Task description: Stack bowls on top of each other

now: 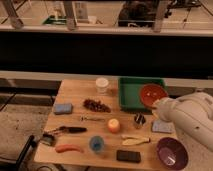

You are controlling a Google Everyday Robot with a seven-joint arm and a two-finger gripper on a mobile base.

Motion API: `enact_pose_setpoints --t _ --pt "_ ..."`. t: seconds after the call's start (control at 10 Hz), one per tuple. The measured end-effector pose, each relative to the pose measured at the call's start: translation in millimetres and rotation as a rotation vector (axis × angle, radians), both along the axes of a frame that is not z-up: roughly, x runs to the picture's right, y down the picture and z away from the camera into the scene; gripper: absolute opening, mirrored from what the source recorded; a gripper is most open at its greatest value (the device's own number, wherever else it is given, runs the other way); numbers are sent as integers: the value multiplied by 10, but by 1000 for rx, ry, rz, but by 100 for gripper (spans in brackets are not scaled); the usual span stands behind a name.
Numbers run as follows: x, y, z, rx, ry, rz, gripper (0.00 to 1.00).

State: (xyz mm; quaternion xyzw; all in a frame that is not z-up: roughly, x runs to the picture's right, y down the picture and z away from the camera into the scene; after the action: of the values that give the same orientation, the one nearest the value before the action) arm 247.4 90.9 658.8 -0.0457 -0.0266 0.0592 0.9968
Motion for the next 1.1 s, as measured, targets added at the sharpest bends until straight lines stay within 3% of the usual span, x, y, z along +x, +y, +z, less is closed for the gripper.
enact_pose_setpoints --t 0.3,0.7,1.1 --pt "70 -102 -174 42 30 14 0" --pt "337 123 -692 82 52 -16 0" --pt "423 287 -922 50 13 -20 0"
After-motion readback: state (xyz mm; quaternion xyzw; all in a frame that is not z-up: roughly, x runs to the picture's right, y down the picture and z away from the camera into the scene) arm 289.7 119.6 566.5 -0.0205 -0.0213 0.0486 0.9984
